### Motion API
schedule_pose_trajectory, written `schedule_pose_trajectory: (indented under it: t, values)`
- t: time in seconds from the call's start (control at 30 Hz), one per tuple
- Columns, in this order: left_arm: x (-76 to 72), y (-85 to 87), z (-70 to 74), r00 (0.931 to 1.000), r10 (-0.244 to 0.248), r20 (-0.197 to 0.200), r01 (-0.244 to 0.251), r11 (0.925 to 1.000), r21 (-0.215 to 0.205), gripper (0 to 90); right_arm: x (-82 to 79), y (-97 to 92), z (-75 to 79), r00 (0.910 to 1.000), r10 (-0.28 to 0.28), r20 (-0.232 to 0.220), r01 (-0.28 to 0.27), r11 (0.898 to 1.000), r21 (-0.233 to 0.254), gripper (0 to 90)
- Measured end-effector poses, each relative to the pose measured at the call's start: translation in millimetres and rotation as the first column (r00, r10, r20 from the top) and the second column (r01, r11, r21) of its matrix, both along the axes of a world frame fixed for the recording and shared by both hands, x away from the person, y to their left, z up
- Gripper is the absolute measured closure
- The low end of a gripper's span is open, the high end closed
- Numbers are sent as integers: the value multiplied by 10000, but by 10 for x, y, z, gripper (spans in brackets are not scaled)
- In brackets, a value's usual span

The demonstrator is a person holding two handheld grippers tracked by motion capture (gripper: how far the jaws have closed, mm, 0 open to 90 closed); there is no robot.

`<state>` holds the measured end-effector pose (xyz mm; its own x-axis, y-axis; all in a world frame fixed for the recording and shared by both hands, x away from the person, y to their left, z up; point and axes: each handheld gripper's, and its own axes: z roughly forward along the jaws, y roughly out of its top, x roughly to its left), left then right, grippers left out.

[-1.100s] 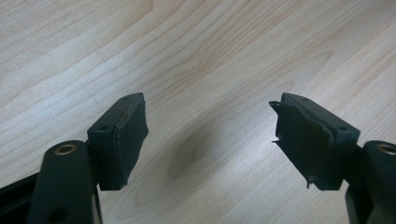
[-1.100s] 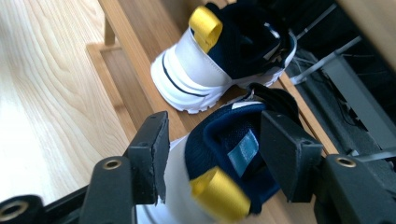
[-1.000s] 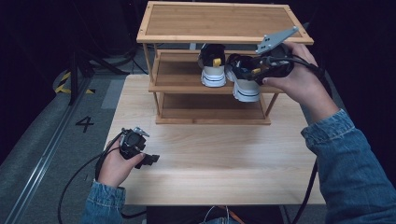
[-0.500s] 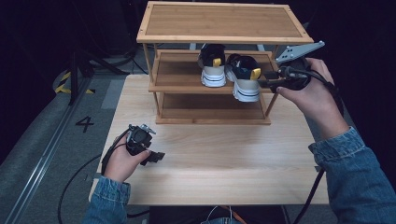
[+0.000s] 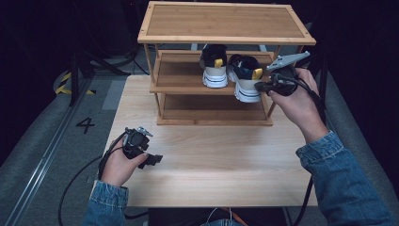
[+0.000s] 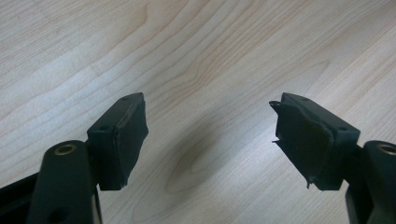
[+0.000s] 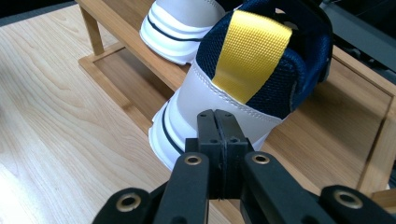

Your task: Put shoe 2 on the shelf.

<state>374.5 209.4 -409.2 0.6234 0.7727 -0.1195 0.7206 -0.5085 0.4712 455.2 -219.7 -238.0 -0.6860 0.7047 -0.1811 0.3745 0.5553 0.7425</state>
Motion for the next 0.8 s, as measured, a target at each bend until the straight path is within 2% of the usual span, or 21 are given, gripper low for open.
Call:
schedule_pose_trajectory:
  t: [0.2,0.5,0.8]
  values:
    - [-52,42,3,9999,166,-39,-166,9999,-37,256,40,31,-24,9999,0,108,-2,9999,149,900]
    - [-112,119,-17,9992,388,-42,-388,9992,1,256,210,86,-76,9998,-31,175,22,9987,503,900]
    - [-181,184,-16,9981,609,-33,-609,9981,-26,256,342,159,-95,9998,6,204,-18,9983,583,900]
